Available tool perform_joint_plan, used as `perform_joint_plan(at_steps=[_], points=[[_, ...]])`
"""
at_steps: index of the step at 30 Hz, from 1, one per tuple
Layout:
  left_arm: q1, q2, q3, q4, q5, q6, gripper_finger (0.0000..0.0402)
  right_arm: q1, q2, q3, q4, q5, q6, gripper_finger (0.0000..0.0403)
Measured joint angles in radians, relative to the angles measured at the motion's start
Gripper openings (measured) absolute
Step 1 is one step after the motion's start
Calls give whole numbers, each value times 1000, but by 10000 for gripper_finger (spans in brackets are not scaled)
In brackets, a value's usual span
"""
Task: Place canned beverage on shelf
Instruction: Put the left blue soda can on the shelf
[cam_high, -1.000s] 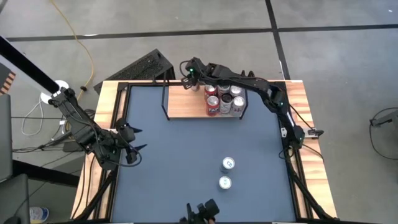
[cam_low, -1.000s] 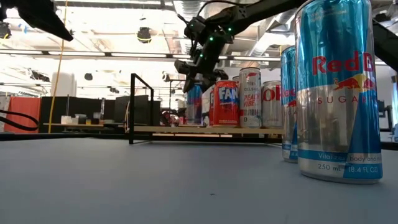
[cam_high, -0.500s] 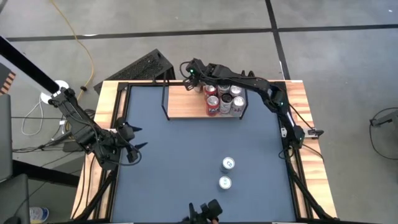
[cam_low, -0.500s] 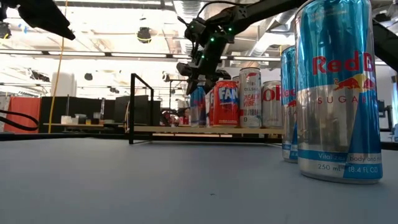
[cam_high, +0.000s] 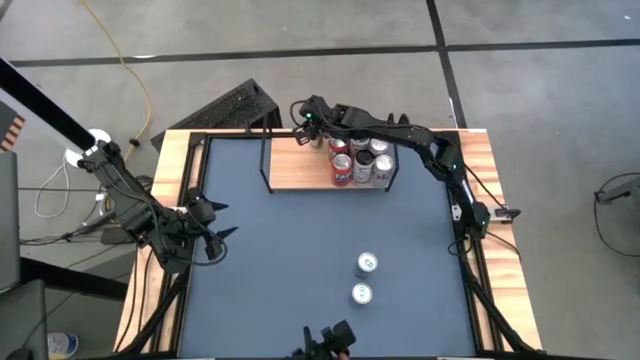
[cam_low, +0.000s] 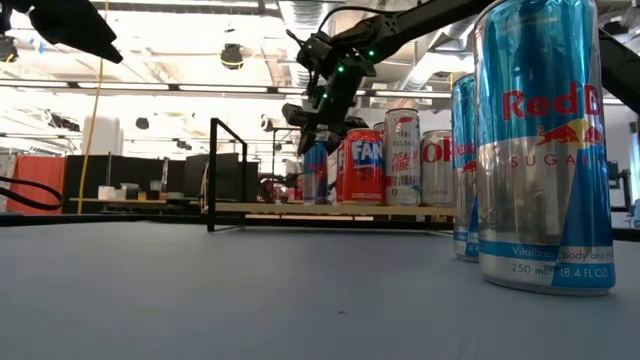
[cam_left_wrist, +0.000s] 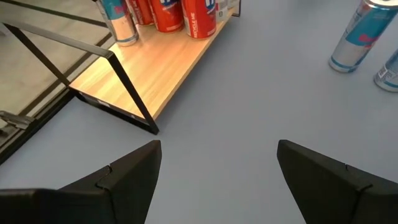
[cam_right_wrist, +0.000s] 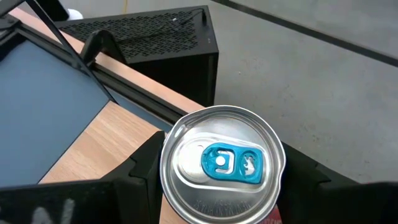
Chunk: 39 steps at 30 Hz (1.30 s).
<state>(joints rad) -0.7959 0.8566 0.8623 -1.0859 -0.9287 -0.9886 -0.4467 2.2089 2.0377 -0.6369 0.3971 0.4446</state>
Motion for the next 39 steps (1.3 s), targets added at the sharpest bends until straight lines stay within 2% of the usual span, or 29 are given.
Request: perform_joint_plan(at_steps=[16, 28, 39], points=[[0, 0, 0, 0, -2, 10, 311, 2, -2, 0, -78, 42, 37, 227], [0, 0, 0, 0, -3, 11, 311, 4, -2, 0, -82, 26, 18, 231], [0, 0, 0, 0, -12, 10, 311, 3, -51, -3, -82, 10, -50, 270]])
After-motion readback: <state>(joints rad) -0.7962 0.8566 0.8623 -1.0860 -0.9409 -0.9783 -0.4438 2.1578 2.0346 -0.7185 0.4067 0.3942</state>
